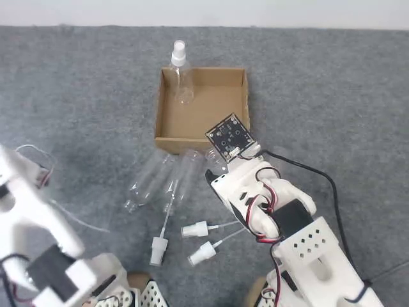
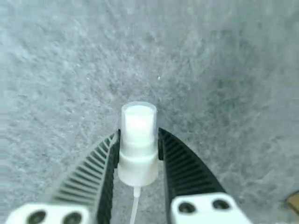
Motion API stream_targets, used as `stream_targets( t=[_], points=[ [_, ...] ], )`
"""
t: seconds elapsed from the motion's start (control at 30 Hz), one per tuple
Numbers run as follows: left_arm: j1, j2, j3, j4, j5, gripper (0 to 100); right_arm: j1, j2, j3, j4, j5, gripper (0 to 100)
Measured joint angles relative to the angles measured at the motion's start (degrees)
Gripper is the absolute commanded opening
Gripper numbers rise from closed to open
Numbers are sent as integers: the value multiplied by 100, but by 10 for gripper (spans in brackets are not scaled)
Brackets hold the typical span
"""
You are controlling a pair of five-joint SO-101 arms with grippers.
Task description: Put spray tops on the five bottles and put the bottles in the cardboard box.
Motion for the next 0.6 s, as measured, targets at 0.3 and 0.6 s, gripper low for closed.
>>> stream_targets(
  t=[0.3,0.6],
  points=[
    [26,-1055,0,0,0,13,-220,0,0,0,0,39],
    [9,-1468,0,0,536,13,-378,0,0,0,0,38]
  ],
)
